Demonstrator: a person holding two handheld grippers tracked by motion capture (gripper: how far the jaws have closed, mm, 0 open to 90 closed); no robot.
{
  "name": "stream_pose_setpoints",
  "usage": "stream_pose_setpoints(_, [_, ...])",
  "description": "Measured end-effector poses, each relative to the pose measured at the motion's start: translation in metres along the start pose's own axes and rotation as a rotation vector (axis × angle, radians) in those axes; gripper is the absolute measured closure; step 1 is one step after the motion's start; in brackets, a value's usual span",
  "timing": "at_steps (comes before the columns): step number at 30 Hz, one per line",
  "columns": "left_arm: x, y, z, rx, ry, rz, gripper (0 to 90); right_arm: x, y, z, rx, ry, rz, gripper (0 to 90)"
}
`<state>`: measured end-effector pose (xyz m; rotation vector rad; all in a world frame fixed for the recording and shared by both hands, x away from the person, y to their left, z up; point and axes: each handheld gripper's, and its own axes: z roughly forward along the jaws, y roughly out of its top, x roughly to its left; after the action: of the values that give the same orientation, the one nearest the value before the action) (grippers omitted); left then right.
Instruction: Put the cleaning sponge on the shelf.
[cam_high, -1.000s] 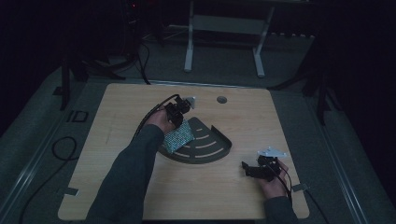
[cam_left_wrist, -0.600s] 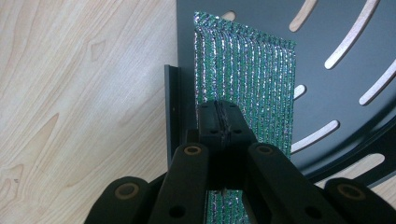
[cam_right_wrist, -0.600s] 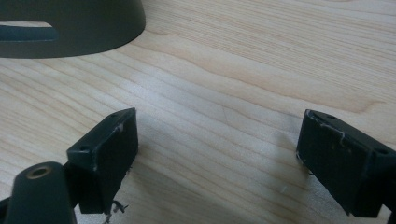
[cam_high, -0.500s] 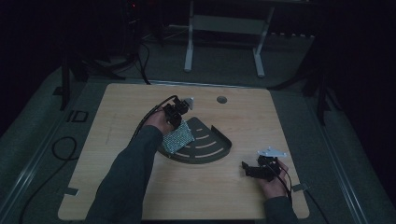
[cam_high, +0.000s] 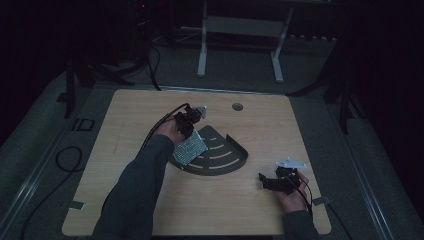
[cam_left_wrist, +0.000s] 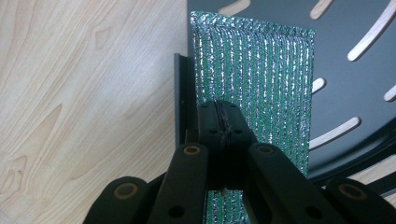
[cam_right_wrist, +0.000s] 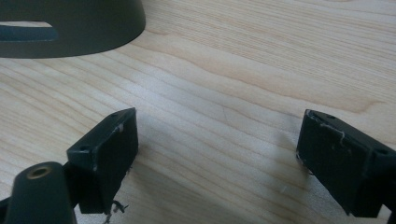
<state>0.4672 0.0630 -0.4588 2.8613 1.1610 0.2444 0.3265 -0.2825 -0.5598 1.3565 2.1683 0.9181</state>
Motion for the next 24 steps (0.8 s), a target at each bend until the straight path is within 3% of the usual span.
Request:
stream_pose_setpoints(10, [0.006,-0.005,0.001,0.005,0.009,-0.017,89.3,0.0,0.0,0.0,0.0,0.0,0.0,12.3])
stream_pose_setpoints(13, [0.008,-0.007,0.0,-0.005,0.01,-0.023,83.1,0.0,0.0,0.0,0.0,0.0,0.0,12.4])
stream_pose_setpoints(18, [0.016,-0.013,-0.008,-0.071,-0.043,-0.068,72.4,0.0,0.0,0.0,0.0,0.0,0.0,12.3])
stream_pose_setpoints(21, [0.027,-0.022,-0.013,-0.136,-0.106,-0.117,67.9,0.0,0.0,0.0,0.0,0.0,0.0,12.3])
stream_pose_setpoints(24, [0.035,-0.03,-0.016,-0.154,-0.114,-0.141,65.6,0.0,0.0,0.0,0.0,0.0,0.0,12.3])
